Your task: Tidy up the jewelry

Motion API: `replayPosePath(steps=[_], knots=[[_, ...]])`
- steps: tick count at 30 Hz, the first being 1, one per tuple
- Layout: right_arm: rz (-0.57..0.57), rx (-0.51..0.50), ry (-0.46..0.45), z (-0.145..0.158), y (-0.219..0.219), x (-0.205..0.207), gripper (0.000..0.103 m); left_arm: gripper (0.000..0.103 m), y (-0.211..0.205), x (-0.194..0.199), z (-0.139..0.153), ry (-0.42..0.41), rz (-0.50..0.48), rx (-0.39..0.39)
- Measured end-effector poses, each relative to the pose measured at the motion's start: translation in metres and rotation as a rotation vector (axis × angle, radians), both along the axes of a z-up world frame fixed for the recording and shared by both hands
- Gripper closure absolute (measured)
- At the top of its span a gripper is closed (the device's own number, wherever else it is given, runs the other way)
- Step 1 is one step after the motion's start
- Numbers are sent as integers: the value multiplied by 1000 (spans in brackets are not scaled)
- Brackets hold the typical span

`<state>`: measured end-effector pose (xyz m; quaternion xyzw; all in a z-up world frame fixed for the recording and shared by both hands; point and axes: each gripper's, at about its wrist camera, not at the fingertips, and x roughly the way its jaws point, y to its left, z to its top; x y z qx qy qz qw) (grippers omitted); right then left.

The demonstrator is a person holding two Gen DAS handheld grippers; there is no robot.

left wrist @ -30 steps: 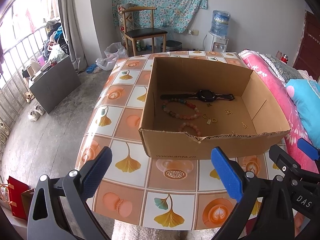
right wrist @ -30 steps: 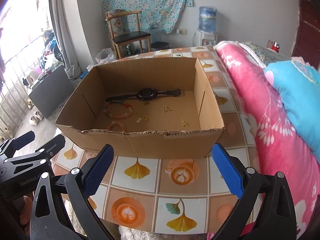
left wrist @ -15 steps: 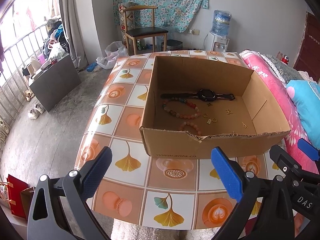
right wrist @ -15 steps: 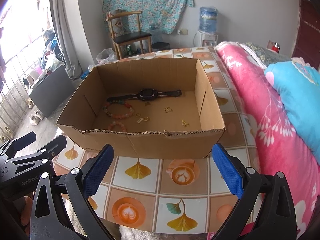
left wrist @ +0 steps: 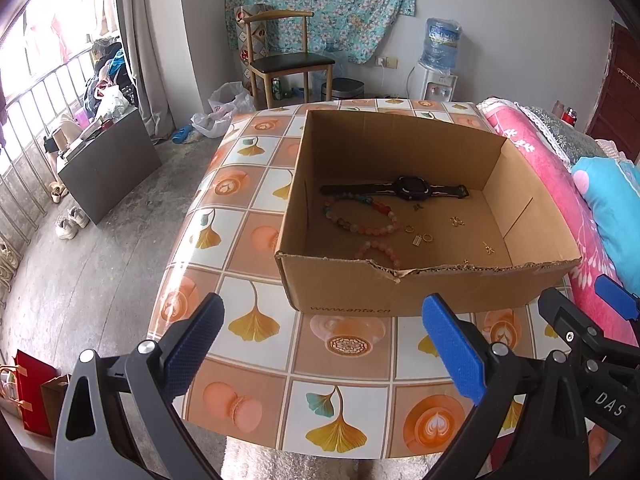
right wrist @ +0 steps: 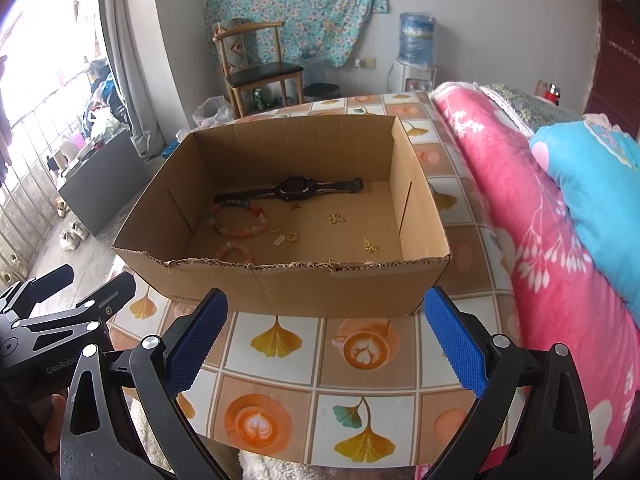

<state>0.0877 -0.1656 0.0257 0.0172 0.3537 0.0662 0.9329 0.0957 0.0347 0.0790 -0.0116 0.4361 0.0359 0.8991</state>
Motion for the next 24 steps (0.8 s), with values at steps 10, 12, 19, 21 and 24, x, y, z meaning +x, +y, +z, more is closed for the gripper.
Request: replayPosePath(steps=[10,12,19,21,24], knots=[[0,0,0,0,0,0,8,6,0,0,0,-1,1,1],[1,0,0,0,0,0,8,6,0,-1,0,-2,1,2],[3,-1,0,-1,0,0,8,6,-1,-1,0,-3,2,1],[4,-3,-1,-1,1,0,8,6,-1,-1,0,-4,3,1],[10,-5,-2,-1,1,1,8,6,-1,-1,0,-4,3,0]])
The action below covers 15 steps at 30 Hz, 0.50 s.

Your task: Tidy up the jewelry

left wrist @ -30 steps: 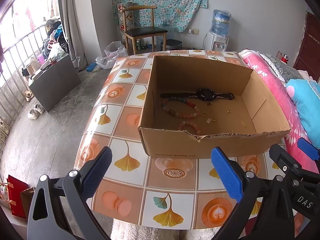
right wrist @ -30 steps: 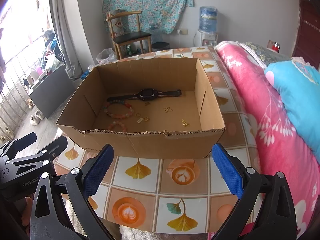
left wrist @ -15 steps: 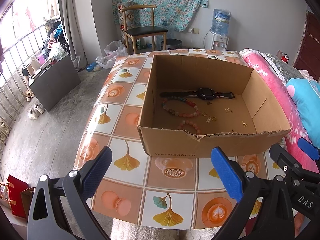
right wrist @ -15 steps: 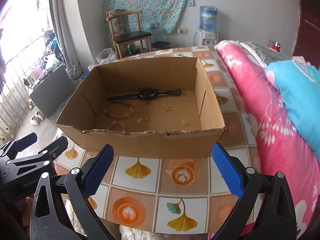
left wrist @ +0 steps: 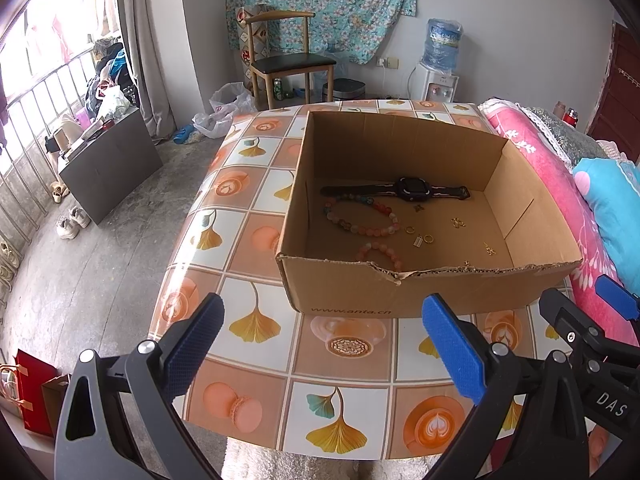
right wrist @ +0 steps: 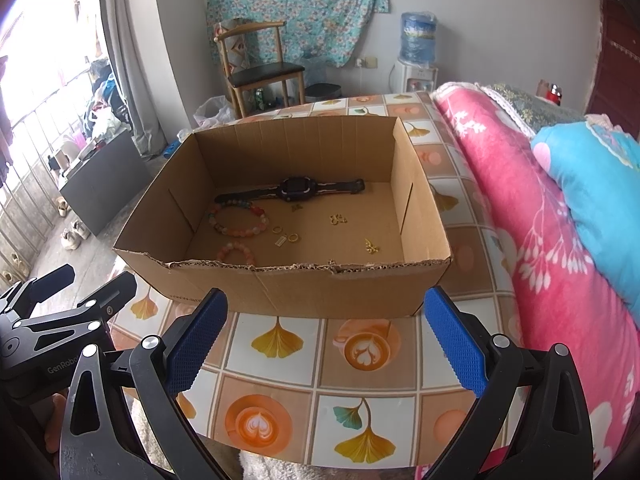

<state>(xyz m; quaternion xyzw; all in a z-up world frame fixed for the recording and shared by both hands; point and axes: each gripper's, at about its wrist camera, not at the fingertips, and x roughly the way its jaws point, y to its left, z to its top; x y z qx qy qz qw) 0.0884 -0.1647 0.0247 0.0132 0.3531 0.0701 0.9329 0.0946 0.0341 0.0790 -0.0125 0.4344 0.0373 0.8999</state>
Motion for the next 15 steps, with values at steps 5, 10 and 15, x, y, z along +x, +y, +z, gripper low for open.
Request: replayPosePath(steps=[5,10,15], knots=[[-1,0,-1,0,1,-1,8,6,1,0,0,-1,3,-1],[0,2,-1,1,1,-1,8,6,2,0,0,-2,2,0],[0,2,-1,1,1,-1,8,6,2,0,1,-4,4,0]])
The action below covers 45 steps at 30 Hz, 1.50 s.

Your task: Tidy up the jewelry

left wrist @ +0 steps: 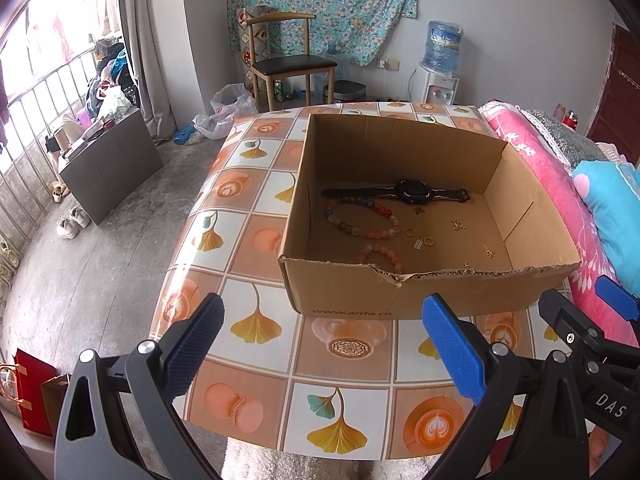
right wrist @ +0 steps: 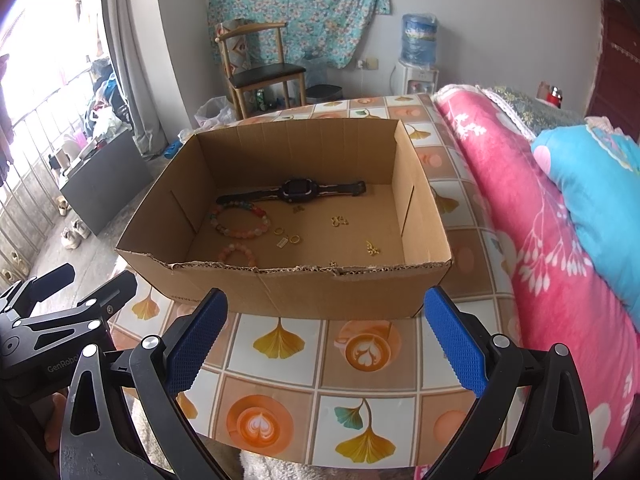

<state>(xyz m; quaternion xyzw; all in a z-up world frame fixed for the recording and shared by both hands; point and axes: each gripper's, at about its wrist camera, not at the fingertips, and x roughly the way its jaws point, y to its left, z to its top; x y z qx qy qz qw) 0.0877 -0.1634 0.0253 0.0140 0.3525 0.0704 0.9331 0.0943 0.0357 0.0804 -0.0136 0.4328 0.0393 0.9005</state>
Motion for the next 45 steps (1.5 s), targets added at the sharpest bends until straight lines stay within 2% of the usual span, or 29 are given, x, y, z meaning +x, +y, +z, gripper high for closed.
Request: replayPosePath(steps=[45], knots=[[3,6,8,2,-3,1,8,6,-2,0,0,4,-3,2]])
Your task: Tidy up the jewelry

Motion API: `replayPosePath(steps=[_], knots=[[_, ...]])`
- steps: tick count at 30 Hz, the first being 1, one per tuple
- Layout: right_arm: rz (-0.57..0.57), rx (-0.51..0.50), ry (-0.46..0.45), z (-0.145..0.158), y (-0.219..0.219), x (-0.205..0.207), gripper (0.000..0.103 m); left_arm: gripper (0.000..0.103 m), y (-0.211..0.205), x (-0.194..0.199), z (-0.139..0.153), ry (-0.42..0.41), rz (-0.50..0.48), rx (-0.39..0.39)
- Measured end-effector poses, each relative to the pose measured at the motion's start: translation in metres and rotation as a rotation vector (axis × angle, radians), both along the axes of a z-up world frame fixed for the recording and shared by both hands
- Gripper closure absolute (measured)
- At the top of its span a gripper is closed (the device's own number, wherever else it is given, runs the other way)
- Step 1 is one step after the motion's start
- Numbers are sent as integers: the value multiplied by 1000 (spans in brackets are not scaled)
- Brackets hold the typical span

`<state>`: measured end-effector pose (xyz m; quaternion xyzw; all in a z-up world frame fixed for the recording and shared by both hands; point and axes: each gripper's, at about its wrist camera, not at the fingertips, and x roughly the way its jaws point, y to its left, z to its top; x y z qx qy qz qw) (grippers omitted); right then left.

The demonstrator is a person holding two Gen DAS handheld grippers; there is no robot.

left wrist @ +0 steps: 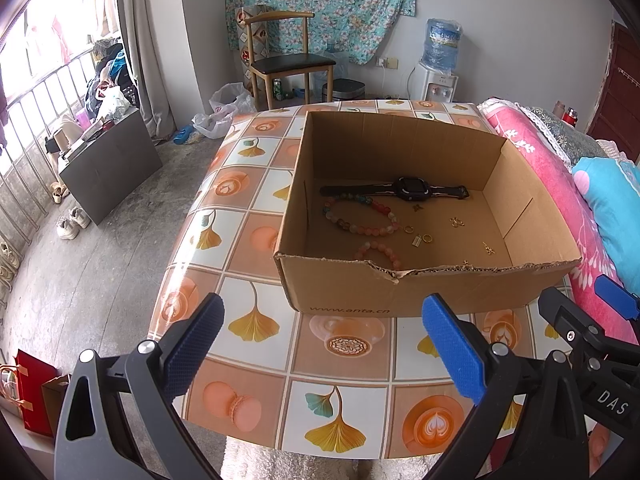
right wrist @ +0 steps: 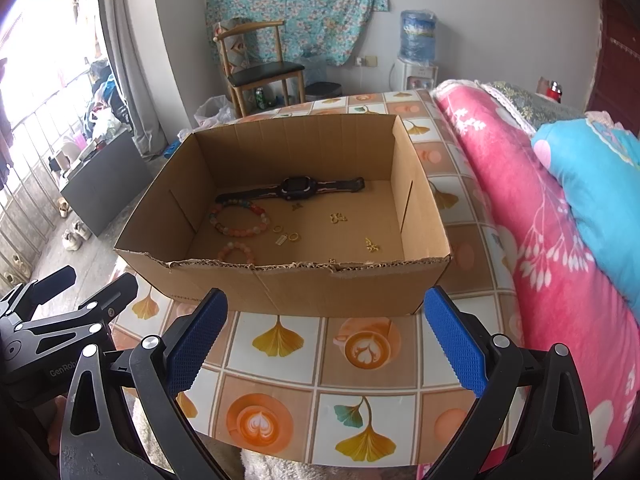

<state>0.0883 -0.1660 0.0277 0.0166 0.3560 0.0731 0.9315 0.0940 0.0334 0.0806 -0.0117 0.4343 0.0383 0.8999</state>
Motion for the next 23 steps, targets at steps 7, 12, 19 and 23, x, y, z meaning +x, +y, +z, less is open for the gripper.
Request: replayPosePath(steps=[7,12,19,23], knots=[[1,0,0,0,0,0,8,5,0,-1,0,0,0,2],[1,-2,-2,1,0,0,8,6,0,0,0,-1,0,0],[1,1,-2,-1,-2,-1,8,6,1,0,2,-4,7,-1],[1,0,-3,-1,-2,-1,8,6,1,-1,3,-4,9,-3]])
